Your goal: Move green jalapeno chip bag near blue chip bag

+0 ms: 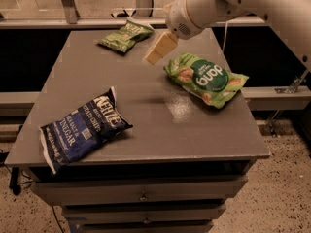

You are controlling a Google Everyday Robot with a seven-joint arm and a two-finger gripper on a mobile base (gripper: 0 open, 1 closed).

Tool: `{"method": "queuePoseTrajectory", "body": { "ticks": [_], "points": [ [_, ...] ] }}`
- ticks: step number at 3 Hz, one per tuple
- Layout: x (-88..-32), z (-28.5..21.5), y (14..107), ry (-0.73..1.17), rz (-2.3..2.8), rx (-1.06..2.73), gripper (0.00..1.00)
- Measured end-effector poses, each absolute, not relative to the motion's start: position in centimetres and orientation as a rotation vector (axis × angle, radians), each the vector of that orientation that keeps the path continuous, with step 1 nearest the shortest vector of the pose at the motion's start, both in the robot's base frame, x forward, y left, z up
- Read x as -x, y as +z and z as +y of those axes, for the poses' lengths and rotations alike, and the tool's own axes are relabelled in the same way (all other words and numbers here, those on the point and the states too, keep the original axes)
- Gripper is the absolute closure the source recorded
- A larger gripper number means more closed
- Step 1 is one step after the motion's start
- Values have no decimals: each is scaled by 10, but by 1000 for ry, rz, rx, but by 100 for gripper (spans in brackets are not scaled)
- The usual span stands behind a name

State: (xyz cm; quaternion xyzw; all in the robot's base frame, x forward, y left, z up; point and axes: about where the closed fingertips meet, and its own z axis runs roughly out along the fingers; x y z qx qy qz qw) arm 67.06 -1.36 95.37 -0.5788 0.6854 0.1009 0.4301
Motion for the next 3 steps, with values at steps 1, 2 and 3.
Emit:
{"method": "queuePoseTrajectory", "body": {
  "ticks": [1,2,3],
  "points": [
    [-671,-13,953,253,1712,1443,0],
    [-679,-2,949,274,1710,1408,0],
    [-727,46,931,358,1691,1271,0]
  ]
}}
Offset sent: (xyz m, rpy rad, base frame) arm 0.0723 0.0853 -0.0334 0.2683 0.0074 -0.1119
